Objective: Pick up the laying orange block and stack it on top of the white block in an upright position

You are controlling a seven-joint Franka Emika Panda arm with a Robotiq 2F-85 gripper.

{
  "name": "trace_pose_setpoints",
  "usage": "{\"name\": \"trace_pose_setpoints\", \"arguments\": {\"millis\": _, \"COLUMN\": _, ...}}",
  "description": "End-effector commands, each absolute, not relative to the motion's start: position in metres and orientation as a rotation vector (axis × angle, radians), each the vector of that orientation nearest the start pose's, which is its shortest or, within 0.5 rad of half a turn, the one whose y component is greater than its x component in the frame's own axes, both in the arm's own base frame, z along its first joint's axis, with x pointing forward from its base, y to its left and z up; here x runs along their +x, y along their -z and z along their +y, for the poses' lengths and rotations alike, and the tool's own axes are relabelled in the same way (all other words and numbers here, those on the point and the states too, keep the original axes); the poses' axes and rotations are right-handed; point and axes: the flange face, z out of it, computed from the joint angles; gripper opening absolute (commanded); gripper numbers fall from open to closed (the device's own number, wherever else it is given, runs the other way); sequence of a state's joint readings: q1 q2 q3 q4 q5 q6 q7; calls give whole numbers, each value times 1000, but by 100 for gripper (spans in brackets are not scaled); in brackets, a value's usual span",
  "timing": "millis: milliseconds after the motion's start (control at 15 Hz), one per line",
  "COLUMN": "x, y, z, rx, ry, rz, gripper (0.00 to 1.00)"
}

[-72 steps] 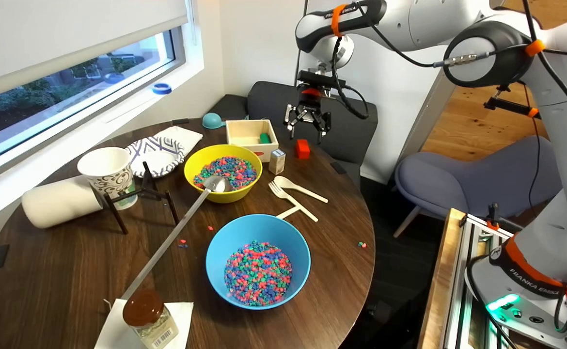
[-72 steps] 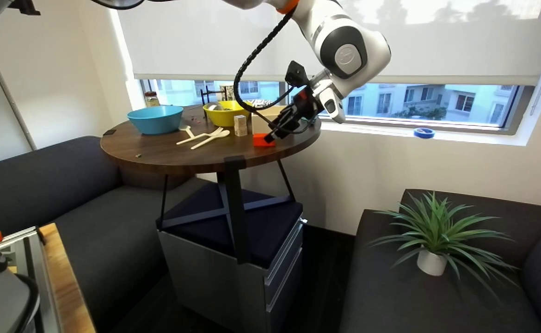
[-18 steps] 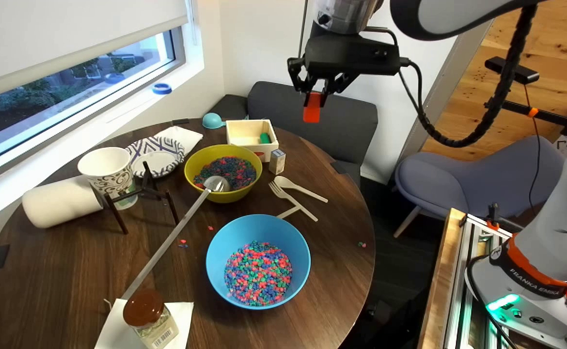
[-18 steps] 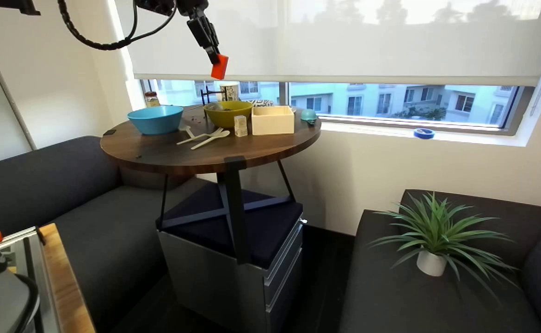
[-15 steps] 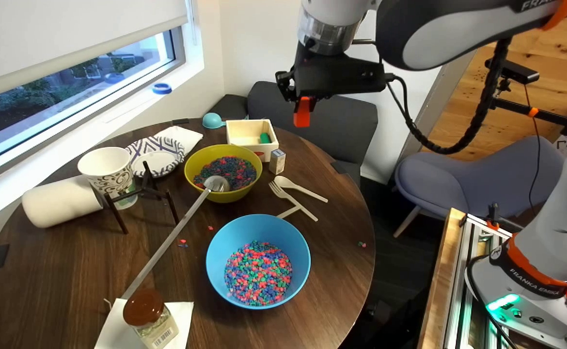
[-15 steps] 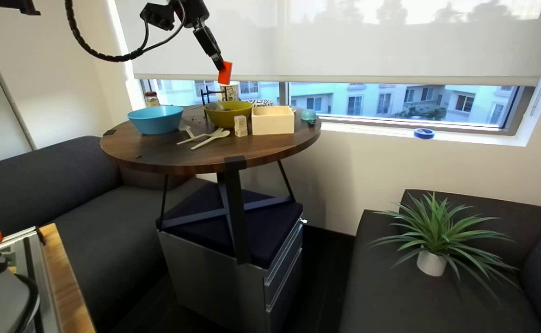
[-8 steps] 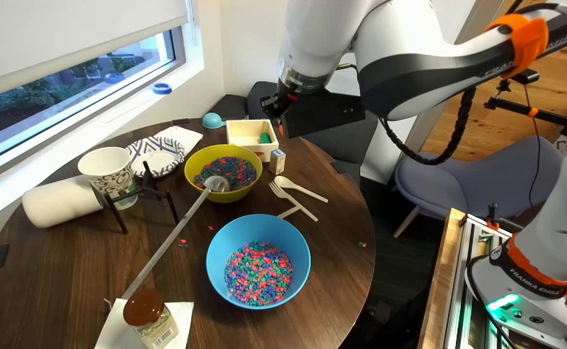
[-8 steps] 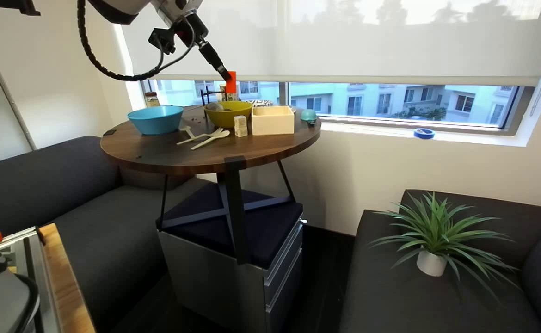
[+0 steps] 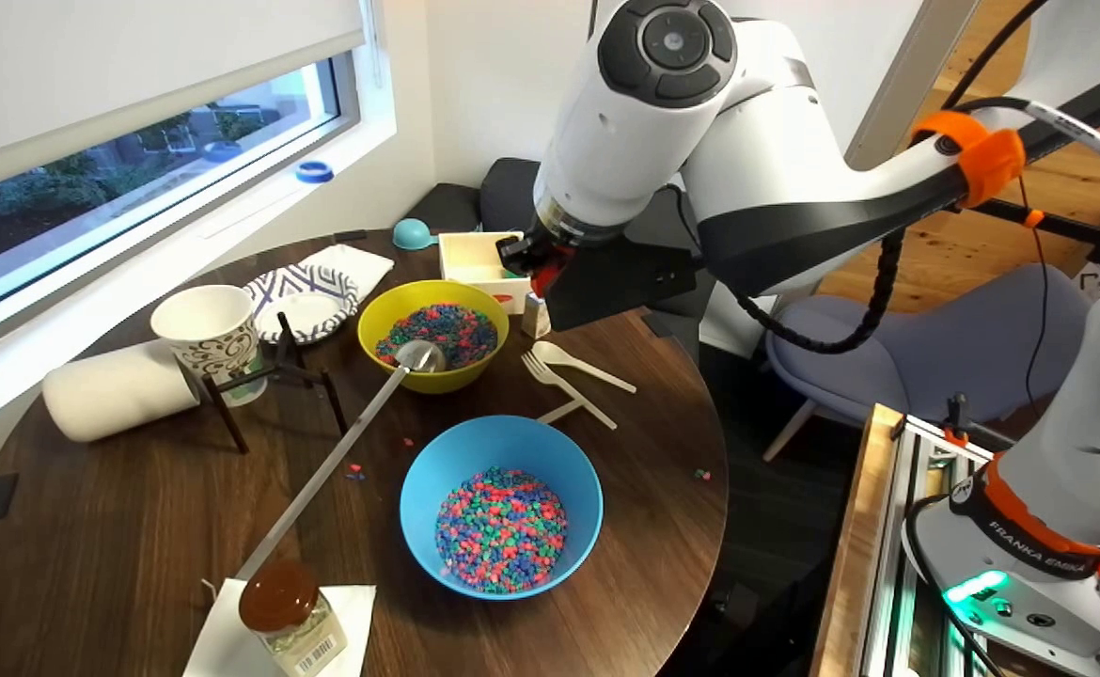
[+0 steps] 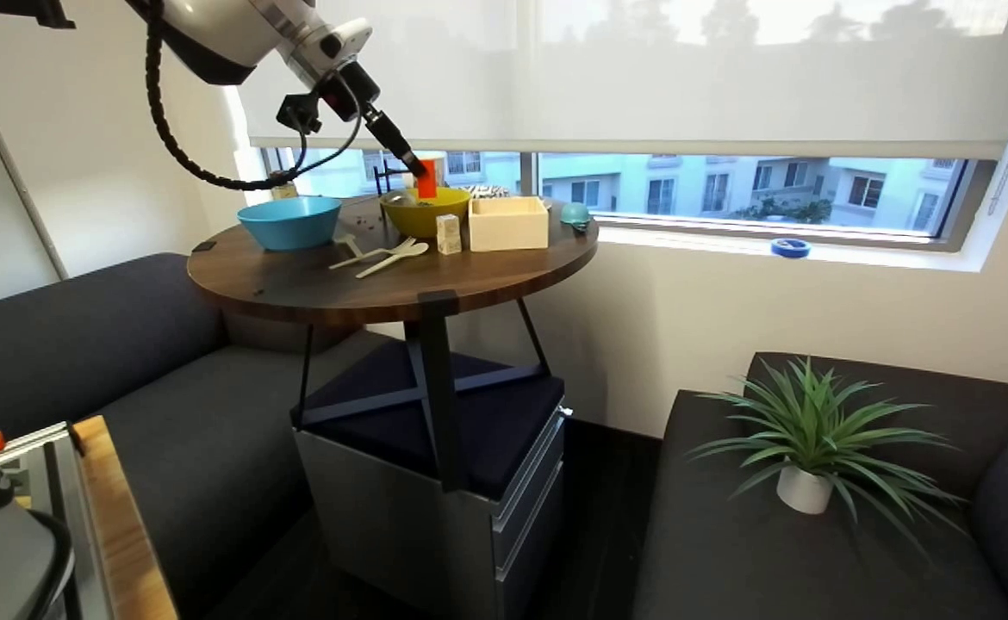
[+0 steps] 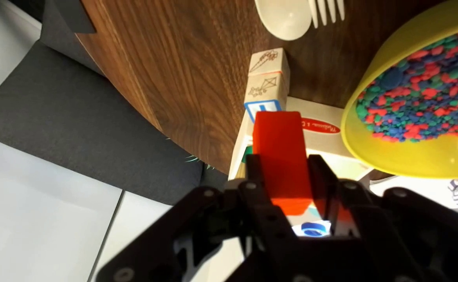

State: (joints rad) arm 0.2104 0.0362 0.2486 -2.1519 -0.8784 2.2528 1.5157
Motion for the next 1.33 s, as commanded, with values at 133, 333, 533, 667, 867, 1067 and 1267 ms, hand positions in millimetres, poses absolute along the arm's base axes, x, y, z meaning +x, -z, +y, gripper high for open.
{"name": "trace_pose_setpoints", "arguments": {"millis": 133, "x": 508, "y": -395, "z": 228, "rx": -3199, "ry": 1037, "rz": 781, "gripper": 8}}
{"name": "trace_pose_setpoints", "arguments": {"millis": 333, "x": 504, "y": -383, "z": 227, "rx": -3206, "ry": 1080, "rz": 680, "gripper": 8}}
{"name": "trace_pose_setpoints", "arguments": {"millis": 533, "x": 501, "y": -372, "z": 225, "rx": -3197, "ry": 1174, "rz": 597, "gripper": 8}}
{"name": "trace_pose_setpoints", "arguments": {"millis": 667, "x": 499, "y": -366, "z": 221, "rx": -3187, "ry": 1211, "rz": 567, "gripper": 8}}
{"name": "trace_pose_setpoints", "arguments": {"millis": 867, "x": 495, "y": -359, "z": 213, "rx": -3168, "ry": 1248, "rz": 566, "gripper": 8}}
{"name": "trace_pose_setpoints", "arguments": {"millis": 1067, "x": 493, "y": -354, "z": 208, "rx": -3145, "ry": 1274, "rz": 577, "gripper": 8}}
{"name": "trace_pose_setpoints", "arguments": {"millis": 1267, "x": 492, "y": -353, "z": 203, "rx": -3118, "ry": 1290, "rz": 574, "gripper": 8}}
